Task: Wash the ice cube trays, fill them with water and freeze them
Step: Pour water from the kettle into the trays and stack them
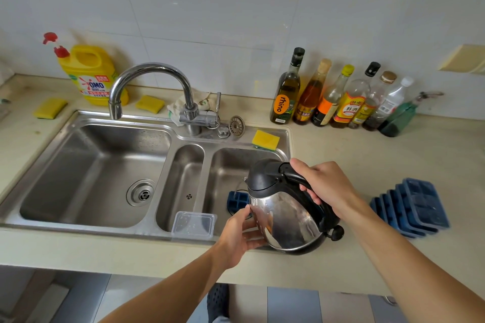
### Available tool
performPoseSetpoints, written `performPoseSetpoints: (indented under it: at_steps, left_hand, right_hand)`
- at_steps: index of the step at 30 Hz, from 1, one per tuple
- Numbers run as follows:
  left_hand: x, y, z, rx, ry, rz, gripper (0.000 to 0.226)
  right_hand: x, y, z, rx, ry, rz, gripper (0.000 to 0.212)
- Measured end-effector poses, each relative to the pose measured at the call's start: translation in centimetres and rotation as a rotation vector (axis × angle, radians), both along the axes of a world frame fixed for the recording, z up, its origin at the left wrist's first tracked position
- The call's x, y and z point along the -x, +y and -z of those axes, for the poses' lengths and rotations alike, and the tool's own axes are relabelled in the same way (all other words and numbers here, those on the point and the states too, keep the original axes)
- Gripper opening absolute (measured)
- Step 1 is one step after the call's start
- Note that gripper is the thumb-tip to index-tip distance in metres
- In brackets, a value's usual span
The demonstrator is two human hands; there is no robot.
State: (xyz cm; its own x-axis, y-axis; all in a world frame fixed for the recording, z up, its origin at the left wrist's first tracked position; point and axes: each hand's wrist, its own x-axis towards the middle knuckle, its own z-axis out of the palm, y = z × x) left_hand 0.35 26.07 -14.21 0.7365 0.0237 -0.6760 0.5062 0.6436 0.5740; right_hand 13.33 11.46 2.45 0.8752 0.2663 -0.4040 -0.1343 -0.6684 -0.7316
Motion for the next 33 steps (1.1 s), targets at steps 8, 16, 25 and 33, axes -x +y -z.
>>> performPoseSetpoints:
  at_steps: [8, 16, 25, 33]
  left_hand:
    - [0.5, -0.3, -0.1, -0.01, 0.011, -0.006, 0.052]
    - [0.7, -0.8, -0.2, -0.005, -0.003, -0.012, 0.052]
    - [0.5, -1.6, -0.4, -0.03, 0.023, 0.011, 0.049]
    - [-0.1, -2.3, -0.3, -0.016, 0.01, 0.021, 0.05]
  right_hand:
    - [0.6, -0.1, -0.2, 0.01, 0.0, -0.005, 0.071]
    - [1.0, -0.6, -0.6, 0.018, -0.002, -0.004, 0.068]
    - [1.1, -1.7, -1.1, 0.024, -0.007, 0.012, 0.071]
    - [1.1, -2.7, -1.6, 0.017, -0.019, 0.023, 0.067]
